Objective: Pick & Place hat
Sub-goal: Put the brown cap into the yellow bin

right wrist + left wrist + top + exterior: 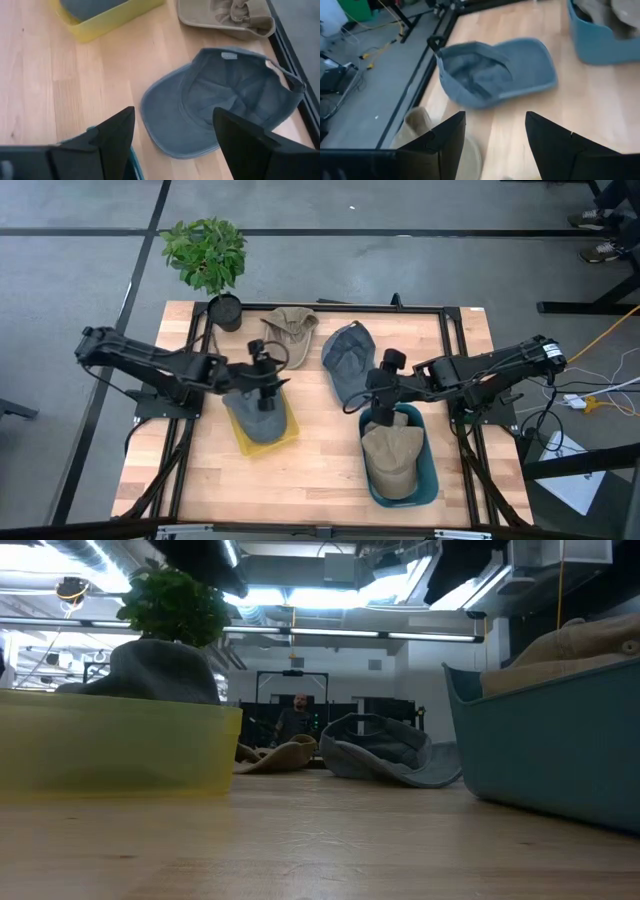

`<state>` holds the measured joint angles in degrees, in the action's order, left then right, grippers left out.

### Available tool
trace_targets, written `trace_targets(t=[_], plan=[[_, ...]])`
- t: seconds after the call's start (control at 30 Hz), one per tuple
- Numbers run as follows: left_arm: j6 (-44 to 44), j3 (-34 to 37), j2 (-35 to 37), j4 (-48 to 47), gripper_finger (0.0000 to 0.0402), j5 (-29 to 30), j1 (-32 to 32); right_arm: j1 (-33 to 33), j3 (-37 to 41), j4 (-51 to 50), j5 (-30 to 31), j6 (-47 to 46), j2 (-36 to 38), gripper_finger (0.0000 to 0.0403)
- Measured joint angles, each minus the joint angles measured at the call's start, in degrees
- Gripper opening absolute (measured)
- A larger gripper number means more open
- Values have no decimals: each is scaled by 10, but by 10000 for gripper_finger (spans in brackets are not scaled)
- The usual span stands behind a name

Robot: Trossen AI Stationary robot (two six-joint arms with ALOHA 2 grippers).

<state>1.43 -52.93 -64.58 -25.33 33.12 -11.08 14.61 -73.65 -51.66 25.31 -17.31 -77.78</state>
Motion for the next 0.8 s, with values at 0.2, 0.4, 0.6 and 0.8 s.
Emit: trace_targets(t=[0.2,0.4,0.6,0.8], plan=[[9,0,-75,97,199,-6,62,0,0,0,43,-66,0,267],[-19,0,-154,117,198,-30,118,-2,0,1,58,-125,0,267],[-32,0,-229,135,198,-49,158,-2,0,2,90,-166,0,267],[-32,-18,-291,133,198,-65,177,-2,0,12,96,-172,-1,267]])
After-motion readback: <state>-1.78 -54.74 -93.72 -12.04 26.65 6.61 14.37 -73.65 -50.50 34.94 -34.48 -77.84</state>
